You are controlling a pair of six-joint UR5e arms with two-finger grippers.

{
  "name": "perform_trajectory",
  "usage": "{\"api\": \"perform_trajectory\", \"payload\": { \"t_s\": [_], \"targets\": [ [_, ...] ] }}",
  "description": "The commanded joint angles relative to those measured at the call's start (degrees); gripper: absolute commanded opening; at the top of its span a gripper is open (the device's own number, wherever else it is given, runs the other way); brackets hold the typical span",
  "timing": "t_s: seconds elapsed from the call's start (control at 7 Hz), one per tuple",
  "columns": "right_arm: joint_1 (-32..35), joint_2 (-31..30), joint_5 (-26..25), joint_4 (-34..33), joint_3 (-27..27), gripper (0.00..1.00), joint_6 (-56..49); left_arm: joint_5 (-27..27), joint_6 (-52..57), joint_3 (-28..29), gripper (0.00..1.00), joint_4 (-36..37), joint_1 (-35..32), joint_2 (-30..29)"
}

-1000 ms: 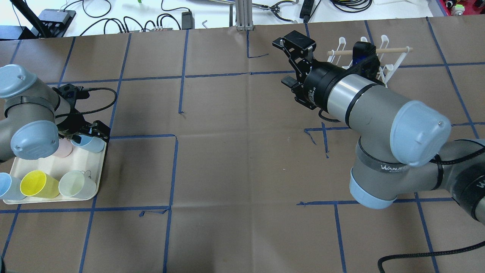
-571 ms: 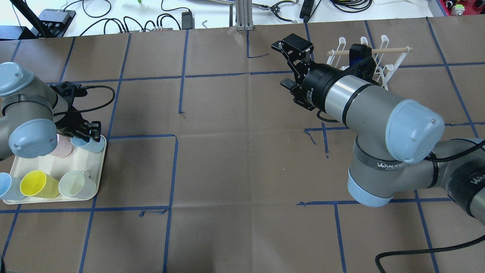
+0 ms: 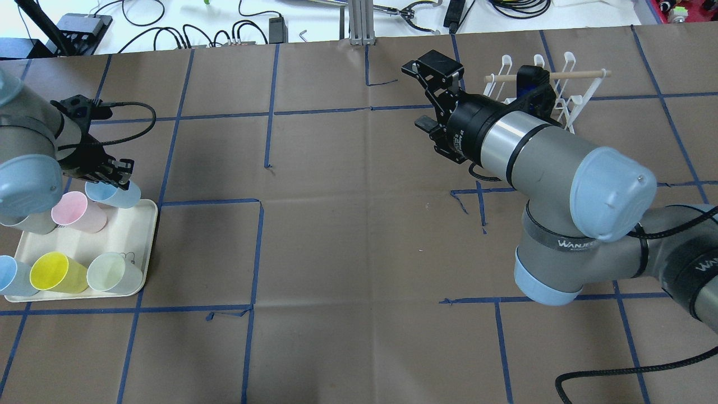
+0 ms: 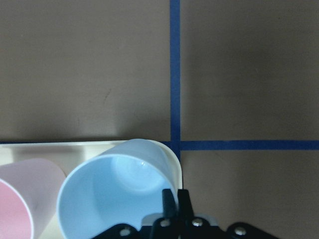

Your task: Transfer IKEA cup to right arm and place on rack

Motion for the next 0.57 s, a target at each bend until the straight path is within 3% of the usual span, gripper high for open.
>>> {"api": "perform_trajectory", "payload": {
  "t_s": [0.0,0.14,0.43],
  "targets": [
    [0.0,-0.1,0.0,-0.6,0.0,1.00,0.1,-0.1,-0.7,13.9,0.00,-18.2,-1.0,0.5],
    [-0.1,0.0,0.1,-0.6,0.0,1.00,0.1,-1.3,-1.6,20.3,0.00,-23.3,-4.4,0.1],
    [-0.1,-0.1,0.1,-0.8,-0.1,1.00,0.0,-2.7,-9.6,23.4,0.00,-23.2,-13.7,-0.4]
  ]
}}
